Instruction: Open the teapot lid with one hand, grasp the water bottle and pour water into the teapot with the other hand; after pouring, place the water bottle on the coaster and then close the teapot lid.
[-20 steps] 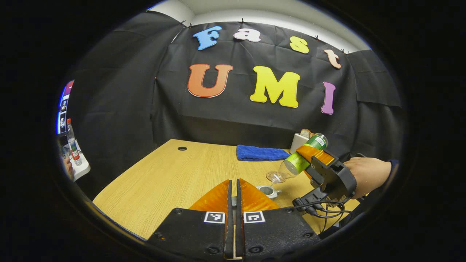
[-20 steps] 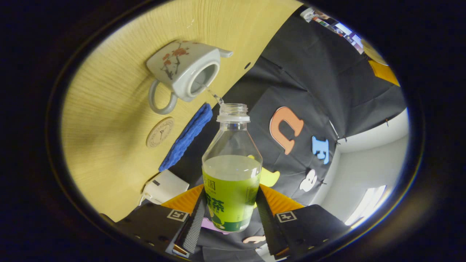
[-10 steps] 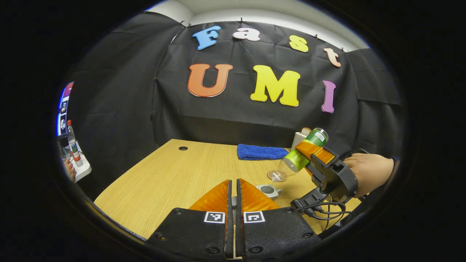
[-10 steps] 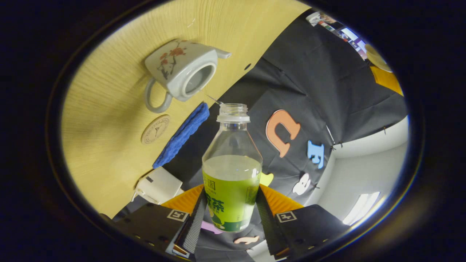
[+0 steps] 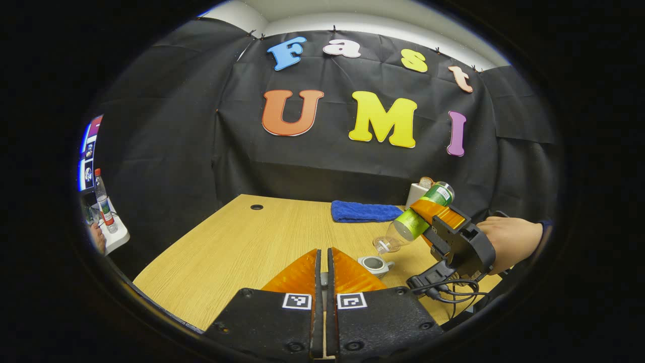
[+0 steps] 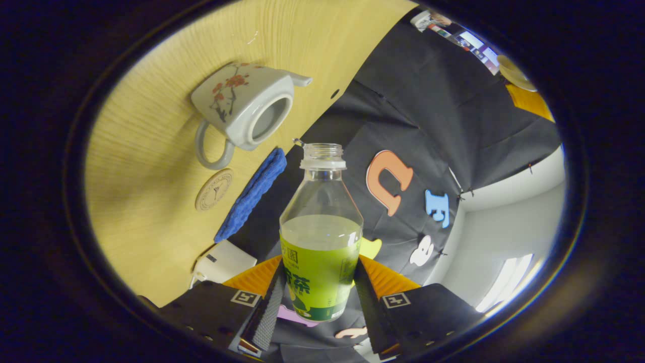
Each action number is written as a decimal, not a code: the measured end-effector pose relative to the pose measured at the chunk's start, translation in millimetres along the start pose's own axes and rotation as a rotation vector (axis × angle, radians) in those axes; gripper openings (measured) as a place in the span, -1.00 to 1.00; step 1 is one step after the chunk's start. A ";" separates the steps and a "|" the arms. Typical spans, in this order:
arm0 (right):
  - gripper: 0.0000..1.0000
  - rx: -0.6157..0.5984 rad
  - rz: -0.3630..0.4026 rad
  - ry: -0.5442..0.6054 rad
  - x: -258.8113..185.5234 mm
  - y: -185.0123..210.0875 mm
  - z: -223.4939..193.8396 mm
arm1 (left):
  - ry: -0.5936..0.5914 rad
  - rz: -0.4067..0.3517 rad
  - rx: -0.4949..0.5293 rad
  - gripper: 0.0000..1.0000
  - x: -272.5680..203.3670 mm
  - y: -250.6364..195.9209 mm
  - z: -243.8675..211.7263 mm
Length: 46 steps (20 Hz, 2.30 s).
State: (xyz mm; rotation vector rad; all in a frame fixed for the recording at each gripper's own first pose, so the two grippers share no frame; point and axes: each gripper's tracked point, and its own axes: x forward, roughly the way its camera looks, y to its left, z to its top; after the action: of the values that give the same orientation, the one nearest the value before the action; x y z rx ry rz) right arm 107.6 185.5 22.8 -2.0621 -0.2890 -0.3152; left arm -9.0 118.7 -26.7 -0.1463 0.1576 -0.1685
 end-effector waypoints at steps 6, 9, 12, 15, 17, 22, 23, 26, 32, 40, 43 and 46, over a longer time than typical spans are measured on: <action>0.51 0.407 0.172 0.032 -2.2 34.6 -8.5 | -0.013 0.001 0.008 -0.91 -7.0 1.9 6.1; 0.45 0.617 0.197 0.055 -1.0 37.1 -18.7 | -0.015 -0.002 0.006 -0.91 -7.9 1.7 5.8; 0.51 0.804 0.243 0.080 -3.2 34.8 -27.9 | -0.010 0.002 0.003 -0.91 -6.7 1.8 5.3; 0.51 0.950 0.302 0.099 -4.0 30.1 -35.1 | -0.009 0.012 -0.004 -0.91 -6.3 6.8 5.5; 0.45 1.064 0.335 0.114 -1.7 27.8 -38.8 | -0.009 0.019 -0.004 -0.91 -7.6 7.8 5.2; 0.51 1.482 0.395 0.176 13.5 22.6 -47.5 | -0.014 0.049 0.017 -0.91 -10.1 14.0 7.4; 0.44 1.559 0.408 0.199 19.7 26.7 -48.1 | -0.015 0.046 0.018 -0.91 -9.6 11.7 8.4; 0.49 1.700 0.421 0.252 33.0 37.8 -48.9 | -0.023 0.036 0.025 -0.91 -11.9 6.5 11.4; 0.44 1.981 0.375 0.262 64.8 48.9 -31.6 | -0.024 0.018 0.046 -0.91 -9.1 -3.4 10.8; 0.44 2.091 0.438 0.317 115.9 92.4 0.6 | -0.018 0.035 0.041 -0.91 -5.2 2.4 7.2; 0.46 2.081 0.462 0.303 123.9 100.3 15.0 | -0.002 0.049 0.037 -0.91 -0.7 10.8 2.4; 0.46 2.058 0.484 0.312 125.1 106.0 23.0 | 0.007 0.060 0.030 -0.91 -0.4 13.7 -0.3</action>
State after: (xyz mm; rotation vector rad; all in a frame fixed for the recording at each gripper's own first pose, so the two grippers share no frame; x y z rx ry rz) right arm 262.4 163.9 -31.7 0.0029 0.1306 0.0550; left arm -7.3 132.1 -29.1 -0.1107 0.1661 -0.1114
